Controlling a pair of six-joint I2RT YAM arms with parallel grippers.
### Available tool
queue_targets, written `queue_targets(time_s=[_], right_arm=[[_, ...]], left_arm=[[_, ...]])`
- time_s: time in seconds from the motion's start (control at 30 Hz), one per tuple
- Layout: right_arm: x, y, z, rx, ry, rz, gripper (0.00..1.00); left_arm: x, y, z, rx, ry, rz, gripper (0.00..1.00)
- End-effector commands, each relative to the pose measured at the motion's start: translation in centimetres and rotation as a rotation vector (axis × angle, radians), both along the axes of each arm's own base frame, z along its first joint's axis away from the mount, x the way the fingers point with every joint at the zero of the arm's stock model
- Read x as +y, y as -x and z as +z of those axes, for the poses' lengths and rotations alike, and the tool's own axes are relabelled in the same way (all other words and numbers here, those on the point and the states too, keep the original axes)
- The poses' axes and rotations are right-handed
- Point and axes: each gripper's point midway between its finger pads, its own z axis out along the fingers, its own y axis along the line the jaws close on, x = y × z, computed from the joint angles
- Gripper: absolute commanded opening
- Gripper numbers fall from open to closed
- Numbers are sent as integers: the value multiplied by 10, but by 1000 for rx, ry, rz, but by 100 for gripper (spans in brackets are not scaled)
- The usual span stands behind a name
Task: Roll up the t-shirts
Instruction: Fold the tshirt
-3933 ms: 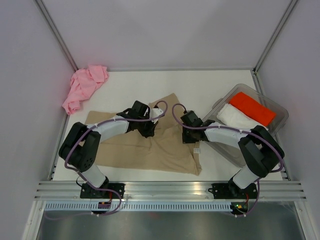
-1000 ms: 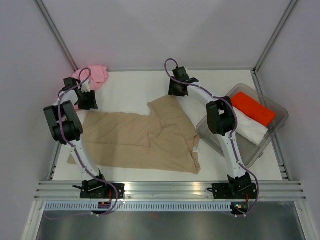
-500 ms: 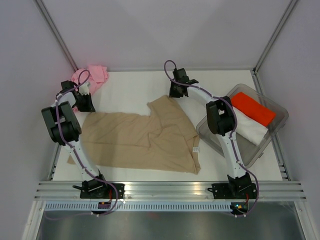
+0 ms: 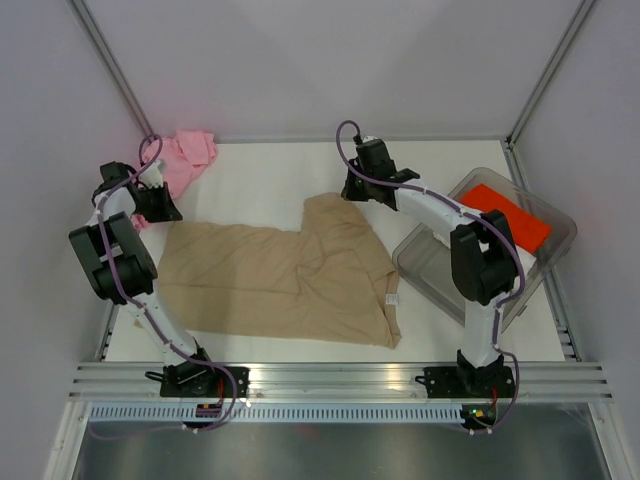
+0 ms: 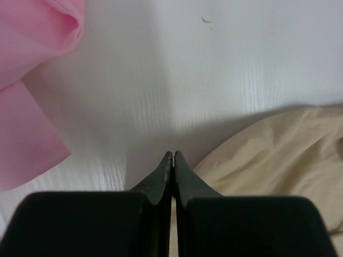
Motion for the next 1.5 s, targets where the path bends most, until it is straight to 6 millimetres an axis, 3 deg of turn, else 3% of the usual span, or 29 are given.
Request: queue_targets(time_s=[0.0,0.03,0.1,0.13,0.17,0.2,0.23,0.3,0.33,0.4,0.5,0.53,0.6,0.8,0.97,1.2,1.47], right_arm=[[11,18,31,-90,-29,49,0],[13,24,47,-126,-43,50,0],[8,40,42,-116,-44,43,0],[6,45,62,-158,-66,37,0],[5,51,66,-165,-75,37,0],[-3,59,58,-153,-60,20,0],[-4,67,76,-190,-79,21,0],[-10,82,71,-180,-75,14,0],[-9,92,83,-203,-93,21,0],[-15,110,85,-212,-79,16,0],[-25,134,85,-212,-68,2,0],[-29,143,76,-196,-68,-3,0],[-29,156,83,-213,-91,4,0],[-33,193,66,-173,-89,11,0],[-38,220,59,-150,-112,15,0],[-33,239,34,-86,-77,46,0],[-42,249,30,-72,-25,59,0]], left_arm=[[-5,2,47,-141,-3,-71,2],[-6,6,47,-142,2,-74,2],[-4,10,51,-163,-5,-89,2],[-4,13,54,-169,-14,-92,2],[-2,15,56,-177,-17,-93,2],[0,17,57,-185,-23,-97,2],[0,19,59,-191,-24,-100,2],[4,23,61,-201,-18,-103,2],[4,26,62,-202,-15,-104,2],[9,30,65,-212,-21,-108,2],[13,37,67,-218,-17,-118,2],[15,41,67,-213,-19,-124,2],[16,45,65,-207,-26,-134,2],[21,58,57,-182,-50,-153,2],[40,71,52,-163,-92,-143,2],[40,85,35,-124,-121,-173,2],[42,86,39,-129,-111,-172,2]])
